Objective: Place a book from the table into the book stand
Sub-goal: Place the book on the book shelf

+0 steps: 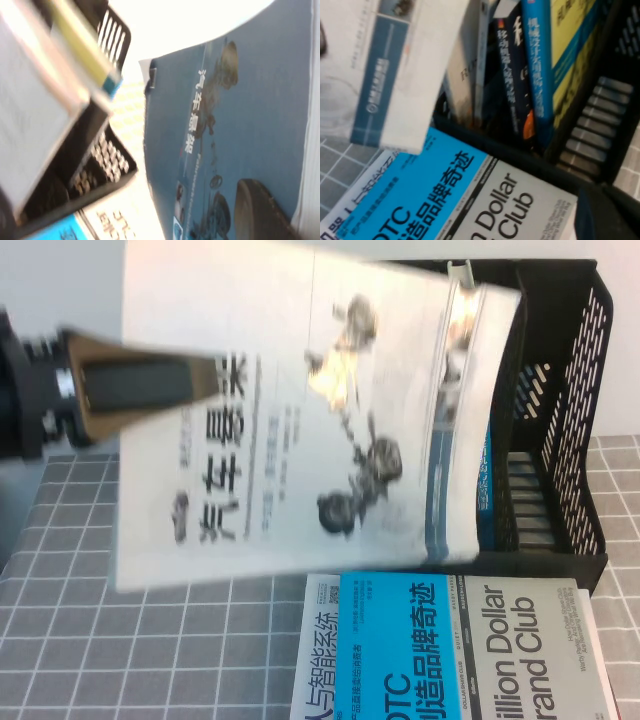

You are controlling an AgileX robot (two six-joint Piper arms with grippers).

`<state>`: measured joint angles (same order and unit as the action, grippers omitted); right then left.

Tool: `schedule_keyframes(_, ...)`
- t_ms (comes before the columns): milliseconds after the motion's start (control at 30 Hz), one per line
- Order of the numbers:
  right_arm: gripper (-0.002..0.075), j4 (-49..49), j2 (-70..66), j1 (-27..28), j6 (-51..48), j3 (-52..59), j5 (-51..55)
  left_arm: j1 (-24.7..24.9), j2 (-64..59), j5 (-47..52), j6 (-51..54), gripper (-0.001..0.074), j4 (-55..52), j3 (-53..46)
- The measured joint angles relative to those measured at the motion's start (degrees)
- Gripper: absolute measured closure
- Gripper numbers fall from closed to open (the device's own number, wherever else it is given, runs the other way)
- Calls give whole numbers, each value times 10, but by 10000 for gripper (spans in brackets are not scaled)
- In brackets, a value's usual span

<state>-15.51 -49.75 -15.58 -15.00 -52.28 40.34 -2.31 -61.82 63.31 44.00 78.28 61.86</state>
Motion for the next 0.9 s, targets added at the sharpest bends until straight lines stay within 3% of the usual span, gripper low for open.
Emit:
schedule_keyframes(200, 729, 22, 73, 0, 12, 91, -70, 24, -14, -35, -76, 622, -67, 140)
schedule_keyframes(400, 729, -35, 151, 0, -26, 182, -96, 110, -77, -58, -126, 622, -125, 232)
schedule_keyframes(667, 729, -45, 204, 0, -60, 192, -64, 231, -232, -160, -167, 622, -181, 382)
schedule_keyframes(900, 729, -45, 206, 0, -62, 192, -30, 276, -375, -177, -308, 622, -330, 548)
